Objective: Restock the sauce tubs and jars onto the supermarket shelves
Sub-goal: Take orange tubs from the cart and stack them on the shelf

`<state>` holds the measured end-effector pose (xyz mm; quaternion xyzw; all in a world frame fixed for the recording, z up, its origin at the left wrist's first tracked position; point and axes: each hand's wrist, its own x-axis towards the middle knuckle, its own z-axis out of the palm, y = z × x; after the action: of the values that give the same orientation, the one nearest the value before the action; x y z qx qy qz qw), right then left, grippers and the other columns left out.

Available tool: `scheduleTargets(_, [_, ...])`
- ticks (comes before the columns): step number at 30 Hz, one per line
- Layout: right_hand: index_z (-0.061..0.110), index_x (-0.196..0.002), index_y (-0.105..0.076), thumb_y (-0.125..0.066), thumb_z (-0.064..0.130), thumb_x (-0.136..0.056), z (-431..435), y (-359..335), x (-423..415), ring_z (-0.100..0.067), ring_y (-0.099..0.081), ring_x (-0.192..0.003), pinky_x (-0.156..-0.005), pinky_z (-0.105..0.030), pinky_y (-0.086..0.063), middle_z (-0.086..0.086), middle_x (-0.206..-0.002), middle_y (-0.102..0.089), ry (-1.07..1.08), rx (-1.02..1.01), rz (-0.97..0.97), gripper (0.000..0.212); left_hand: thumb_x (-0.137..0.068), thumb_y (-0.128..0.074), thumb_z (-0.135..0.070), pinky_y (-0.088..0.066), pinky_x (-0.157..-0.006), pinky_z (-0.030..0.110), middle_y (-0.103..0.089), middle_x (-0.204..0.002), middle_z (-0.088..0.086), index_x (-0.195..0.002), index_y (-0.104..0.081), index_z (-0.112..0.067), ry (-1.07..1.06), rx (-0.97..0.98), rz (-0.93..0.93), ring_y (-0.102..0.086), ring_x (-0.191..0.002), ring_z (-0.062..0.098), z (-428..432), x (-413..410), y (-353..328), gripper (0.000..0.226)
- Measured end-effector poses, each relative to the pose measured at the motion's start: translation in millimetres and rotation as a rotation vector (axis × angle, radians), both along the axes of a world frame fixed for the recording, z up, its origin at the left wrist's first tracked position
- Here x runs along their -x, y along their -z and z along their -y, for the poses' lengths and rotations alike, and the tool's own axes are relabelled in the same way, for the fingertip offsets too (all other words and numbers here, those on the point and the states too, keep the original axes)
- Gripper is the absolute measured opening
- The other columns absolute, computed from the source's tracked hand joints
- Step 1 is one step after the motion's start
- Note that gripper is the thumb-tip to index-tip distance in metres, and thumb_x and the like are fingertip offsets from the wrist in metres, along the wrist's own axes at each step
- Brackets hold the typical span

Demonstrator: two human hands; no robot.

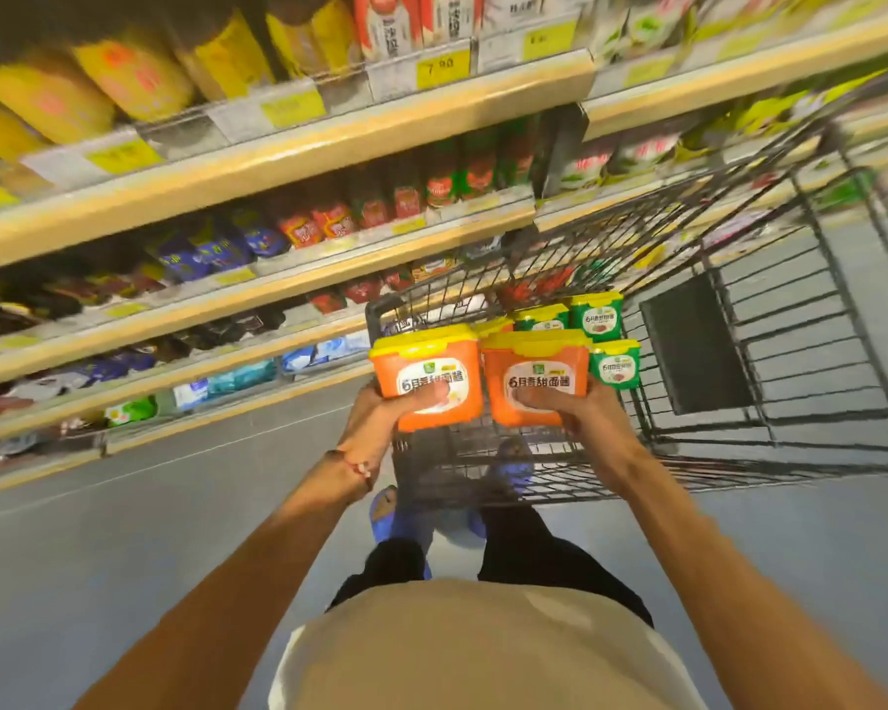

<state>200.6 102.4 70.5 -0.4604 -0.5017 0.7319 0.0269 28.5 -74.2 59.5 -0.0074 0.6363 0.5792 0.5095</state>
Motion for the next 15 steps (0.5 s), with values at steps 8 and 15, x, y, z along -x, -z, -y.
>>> scheduleTargets(8, [0.01,-0.115,-0.071,-0.09,0.021,-0.059,89,-55,26,-0.027,-0.075,-0.103,-0.096,-0.043,-0.056,-0.006,-0.108,-0.079,0.007,-0.082,-0.141,0.06,-0.043,-0.092,-0.038,-0.06,-0.082,0.032,-0.078,-0.106,0.006,-0.122,-0.067,-0.01,-0.065,-0.063,-0.254,-0.075,-0.097,0.023,105,49,-62,0.088])
scheduleTargets(15, [0.008,-0.121,-0.069,-0.097,0.031,-0.043,154,-82,70,-0.031,-0.076,-0.095,-0.079,-0.048,-0.063,-0.01,-0.106,-0.079,-0.135,-0.135,-0.222,0.086,-0.04,-0.093,-0.037,-0.061,-0.087,0.038,-0.076,-0.11,0.013,-0.124,-0.065,-0.003,-0.299,-0.072,-0.346,-0.073,-0.101,0.031,196,52,-92,0.095])
